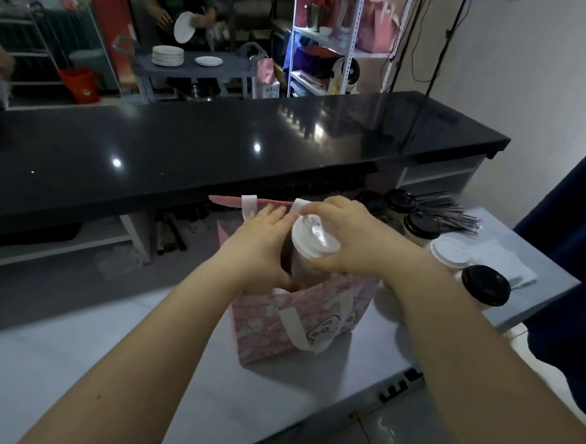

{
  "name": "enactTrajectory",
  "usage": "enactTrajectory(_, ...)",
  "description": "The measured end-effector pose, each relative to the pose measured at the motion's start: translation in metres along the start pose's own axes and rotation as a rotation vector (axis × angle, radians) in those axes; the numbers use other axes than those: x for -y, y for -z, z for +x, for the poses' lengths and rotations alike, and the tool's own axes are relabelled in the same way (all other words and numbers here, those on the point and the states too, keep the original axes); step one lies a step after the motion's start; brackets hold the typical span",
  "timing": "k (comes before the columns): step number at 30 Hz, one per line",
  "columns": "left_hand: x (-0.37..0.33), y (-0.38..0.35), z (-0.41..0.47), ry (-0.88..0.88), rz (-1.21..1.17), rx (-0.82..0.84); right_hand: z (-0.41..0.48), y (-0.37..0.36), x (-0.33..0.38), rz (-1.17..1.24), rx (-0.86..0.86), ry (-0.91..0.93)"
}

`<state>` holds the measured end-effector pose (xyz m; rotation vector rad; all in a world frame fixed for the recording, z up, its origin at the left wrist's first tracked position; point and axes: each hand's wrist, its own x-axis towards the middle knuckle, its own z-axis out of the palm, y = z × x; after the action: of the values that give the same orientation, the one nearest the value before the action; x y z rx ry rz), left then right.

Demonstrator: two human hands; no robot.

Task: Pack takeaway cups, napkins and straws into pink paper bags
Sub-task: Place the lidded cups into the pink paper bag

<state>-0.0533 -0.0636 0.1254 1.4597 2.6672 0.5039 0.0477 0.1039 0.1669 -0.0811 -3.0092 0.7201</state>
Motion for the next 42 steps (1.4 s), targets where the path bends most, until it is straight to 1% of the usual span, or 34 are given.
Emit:
enactTrajectory(4,0.002,-0.015,-0.003,0.105,0.110,0.120,0.001,-0.002,-0.026,-0.155,0.085,-0.044)
enactTrajectory(9,-0.006,-0.025,-0.010,0.113,0.189,0.142,-0.001,0.006,-0.051,-0.288,0.083,-0.118)
enactTrajectory(11,-0.009,-0.026,-0.013,0.120,0.197,0.144,0.003,-0.005,-0.046,-0.395,0.098,-0.085)
enactTrajectory(14,-0.014,-0.026,-0.016,0.119,0.208,0.142,0.011,-0.032,-0.039,-0.540,0.168,0.010)
enactTrajectory(16,-0.017,-0.026,-0.017,0.121,0.229,0.154,0.014,-0.045,-0.041,-0.523,0.193,0.016)
enactTrajectory(20,-0.019,-0.026,-0.021,0.145,0.261,0.169,0.015,-0.054,-0.050,-0.337,0.195,-0.005)
enactTrajectory(22,-0.019,-0.025,-0.023,0.161,0.281,0.172,0.014,-0.057,-0.052,-0.288,0.188,-0.001)
enactTrajectory(34,-0.029,-0.028,-0.026,0.205,0.318,0.154,0.008,-0.088,-0.067,-0.301,0.316,-0.006)
enactTrajectory(38,-0.028,-0.032,-0.027,0.212,0.330,0.139,0.004,-0.099,-0.072,-0.315,0.393,0.000)
enactTrajectory(42,-0.028,-0.039,-0.032,0.221,0.346,0.124,-0.001,-0.111,-0.074,-0.346,0.406,0.014)
